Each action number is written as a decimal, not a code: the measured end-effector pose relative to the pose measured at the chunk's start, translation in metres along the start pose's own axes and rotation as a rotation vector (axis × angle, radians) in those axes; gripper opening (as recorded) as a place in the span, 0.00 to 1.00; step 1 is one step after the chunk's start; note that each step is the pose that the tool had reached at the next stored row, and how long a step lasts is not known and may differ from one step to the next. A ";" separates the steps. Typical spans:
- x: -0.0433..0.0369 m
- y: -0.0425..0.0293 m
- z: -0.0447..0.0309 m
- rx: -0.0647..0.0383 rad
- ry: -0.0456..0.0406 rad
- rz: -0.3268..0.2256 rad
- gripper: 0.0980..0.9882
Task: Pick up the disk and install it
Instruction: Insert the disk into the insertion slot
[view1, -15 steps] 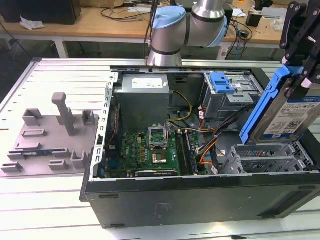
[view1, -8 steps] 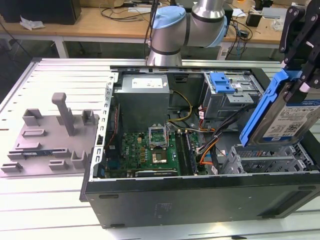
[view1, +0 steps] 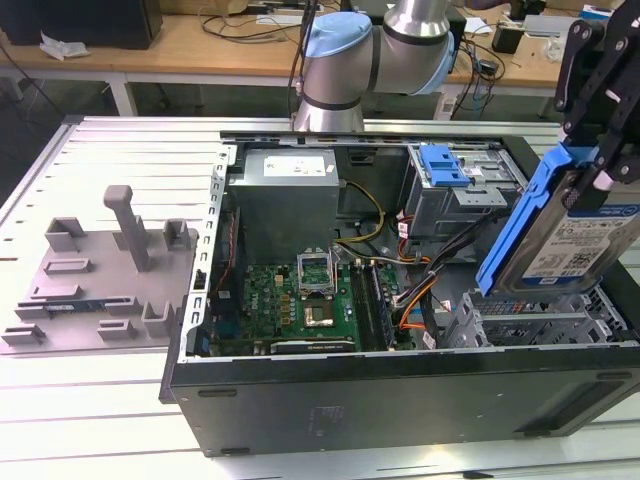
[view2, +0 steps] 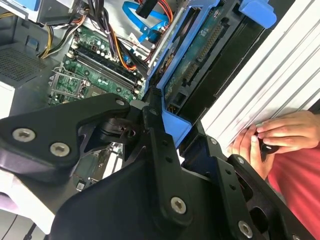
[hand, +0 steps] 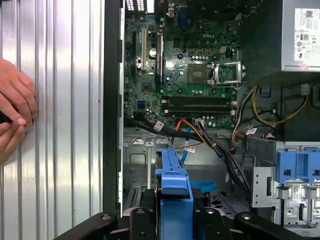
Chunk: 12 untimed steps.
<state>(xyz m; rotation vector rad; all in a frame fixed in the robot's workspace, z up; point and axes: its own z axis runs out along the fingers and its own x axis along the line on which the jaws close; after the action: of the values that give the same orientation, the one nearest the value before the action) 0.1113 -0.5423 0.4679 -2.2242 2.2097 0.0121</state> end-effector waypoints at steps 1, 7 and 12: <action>0.0000 0.0000 0.0007 0.000 0.0000 0.001 0.30; 0.0002 0.0000 0.0063 0.000 0.0000 0.007 0.30; 0.0008 0.0000 0.0102 0.000 -0.0003 0.014 0.30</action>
<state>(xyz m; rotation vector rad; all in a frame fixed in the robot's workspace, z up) 0.1113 -0.5431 0.4577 -2.2084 2.2251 0.0123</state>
